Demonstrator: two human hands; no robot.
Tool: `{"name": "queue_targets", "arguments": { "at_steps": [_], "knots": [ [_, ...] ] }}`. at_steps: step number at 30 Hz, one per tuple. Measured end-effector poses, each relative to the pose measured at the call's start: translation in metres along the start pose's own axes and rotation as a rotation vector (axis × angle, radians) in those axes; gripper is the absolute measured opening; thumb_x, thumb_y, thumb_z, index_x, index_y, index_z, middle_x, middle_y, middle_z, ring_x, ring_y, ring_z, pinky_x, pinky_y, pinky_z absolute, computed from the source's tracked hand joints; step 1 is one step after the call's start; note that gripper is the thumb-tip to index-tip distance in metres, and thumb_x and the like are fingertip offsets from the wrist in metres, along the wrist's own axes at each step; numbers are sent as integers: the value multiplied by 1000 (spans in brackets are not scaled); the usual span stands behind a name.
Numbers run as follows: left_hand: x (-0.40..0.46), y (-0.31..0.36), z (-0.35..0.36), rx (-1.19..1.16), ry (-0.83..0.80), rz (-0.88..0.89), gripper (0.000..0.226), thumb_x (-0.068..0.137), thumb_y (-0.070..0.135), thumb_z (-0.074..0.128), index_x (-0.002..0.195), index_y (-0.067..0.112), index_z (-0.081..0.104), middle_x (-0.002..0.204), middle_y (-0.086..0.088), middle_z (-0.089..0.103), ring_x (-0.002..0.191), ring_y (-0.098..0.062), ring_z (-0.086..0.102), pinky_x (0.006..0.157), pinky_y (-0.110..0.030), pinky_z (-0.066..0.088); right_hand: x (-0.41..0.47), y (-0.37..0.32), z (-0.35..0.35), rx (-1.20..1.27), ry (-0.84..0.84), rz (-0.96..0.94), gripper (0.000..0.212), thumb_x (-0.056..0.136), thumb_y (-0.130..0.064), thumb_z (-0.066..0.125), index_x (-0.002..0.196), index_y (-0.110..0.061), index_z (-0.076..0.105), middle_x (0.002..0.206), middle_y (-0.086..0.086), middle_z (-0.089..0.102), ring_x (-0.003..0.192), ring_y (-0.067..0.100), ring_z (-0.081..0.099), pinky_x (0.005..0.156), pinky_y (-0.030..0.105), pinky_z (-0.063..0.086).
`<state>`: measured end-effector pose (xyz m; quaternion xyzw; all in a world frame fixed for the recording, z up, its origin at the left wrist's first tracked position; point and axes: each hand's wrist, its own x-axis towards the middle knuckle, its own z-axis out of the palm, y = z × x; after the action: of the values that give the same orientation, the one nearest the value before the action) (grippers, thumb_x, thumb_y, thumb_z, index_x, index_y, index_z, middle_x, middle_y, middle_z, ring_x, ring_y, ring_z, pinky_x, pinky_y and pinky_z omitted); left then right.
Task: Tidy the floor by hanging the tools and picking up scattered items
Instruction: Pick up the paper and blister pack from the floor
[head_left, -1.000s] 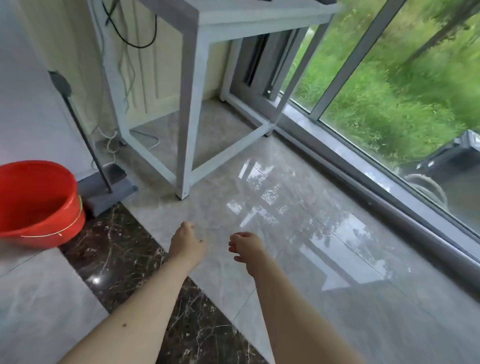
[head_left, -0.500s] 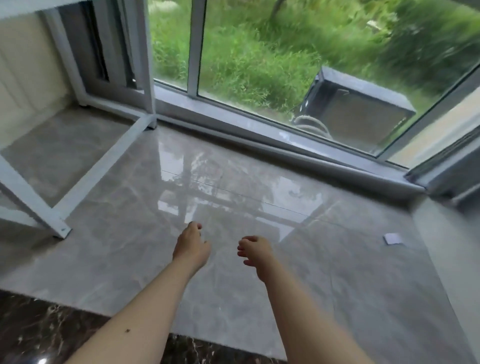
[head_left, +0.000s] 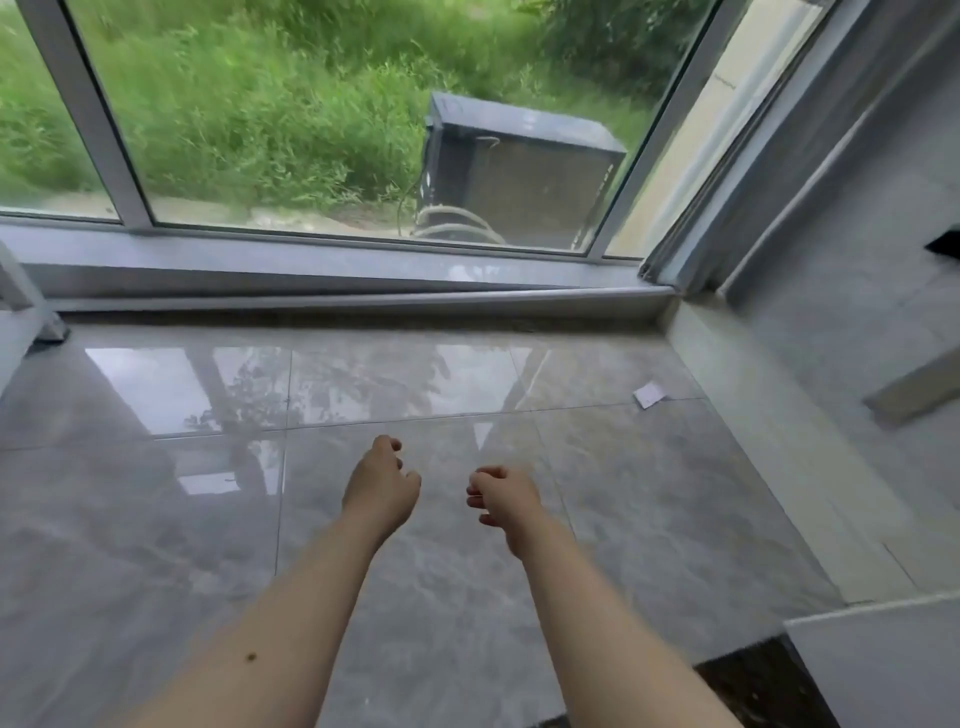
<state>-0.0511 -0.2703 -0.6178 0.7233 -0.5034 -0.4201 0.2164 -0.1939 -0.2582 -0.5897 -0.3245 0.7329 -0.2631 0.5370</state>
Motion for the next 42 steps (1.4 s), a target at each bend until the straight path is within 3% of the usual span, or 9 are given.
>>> {"name": "queue_targets", "arguments": {
  "at_steps": [4, 7, 13, 18, 21, 26, 33, 37, 42],
  "knots": [
    [22, 47, 12, 44, -73, 58, 45, 91, 18, 51, 134, 9, 40, 124, -11, 55, 106, -26, 56, 87, -38, 50, 15, -26, -40, 56, 70, 14, 25, 92, -9, 46, 114, -4, 57, 89, 6, 57, 82, 18, 56, 56, 21, 40],
    [34, 92, 31, 80, -117, 104, 47, 91, 18, 51, 135, 9, 38, 110, -7, 55, 92, -24, 56, 80, -36, 51, 26, -45, -80, 112, 129, 19, 24, 91, -8, 47, 113, -5, 57, 85, 4, 57, 79, 18, 56, 54, 21, 39],
    [53, 187, 81, 151, -171, 217, 45, 90, 16, 53, 132, 9, 40, 76, 4, 54, 74, -18, 55, 75, -37, 51, 50, -79, -169, 185, 226, 6, 12, 91, -7, 46, 99, -11, 55, 73, 0, 55, 72, 16, 55, 53, 21, 38],
    [85, 282, 141, 195, -211, 306, 44, 90, 16, 54, 131, 7, 43, 84, 1, 56, 78, -20, 55, 73, -33, 48, 92, -111, -262, 220, 284, -6, 23, 90, -6, 46, 71, -18, 53, 71, -1, 55, 66, 14, 54, 52, 21, 38],
    [96, 325, 169, 213, -227, 347, 44, 90, 16, 54, 132, 7, 42, 70, 9, 50, 71, -15, 52, 68, -28, 43, 113, -127, -303, 224, 300, -8, 15, 90, -8, 46, 82, -14, 57, 70, -1, 55, 60, 10, 53, 51, 21, 37],
    [112, 400, 228, 244, -271, 384, 45, 91, 16, 54, 133, 8, 41, 83, 2, 57, 79, -19, 55, 71, -29, 44, 150, -144, -385, 246, 336, 15, 17, 91, -9, 46, 105, -11, 57, 81, 3, 59, 69, 15, 57, 52, 20, 39],
    [151, 474, 288, 245, -320, 419, 47, 90, 14, 52, 135, 6, 39, 87, -1, 58, 82, -20, 54, 75, -30, 45, 202, -165, -466, 230, 387, 20, 10, 91, -9, 45, 95, -13, 54, 70, -3, 54, 59, 7, 53, 52, 20, 36],
    [187, 516, 320, 203, -349, 411, 51, 90, 14, 54, 137, 7, 36, 91, -3, 58, 82, -21, 55, 72, -29, 42, 242, -185, -502, 229, 412, 14, 23, 91, -8, 44, 71, -19, 52, 70, -3, 56, 61, 8, 54, 53, 21, 38],
    [248, 566, 357, 176, -406, 380, 52, 91, 14, 53, 139, 6, 34, 98, -7, 59, 82, -22, 55, 70, -29, 42, 305, -213, -540, 240, 447, 56, 25, 91, -9, 44, 71, -20, 53, 72, -2, 57, 71, 16, 58, 52, 21, 39]
  ]
}}
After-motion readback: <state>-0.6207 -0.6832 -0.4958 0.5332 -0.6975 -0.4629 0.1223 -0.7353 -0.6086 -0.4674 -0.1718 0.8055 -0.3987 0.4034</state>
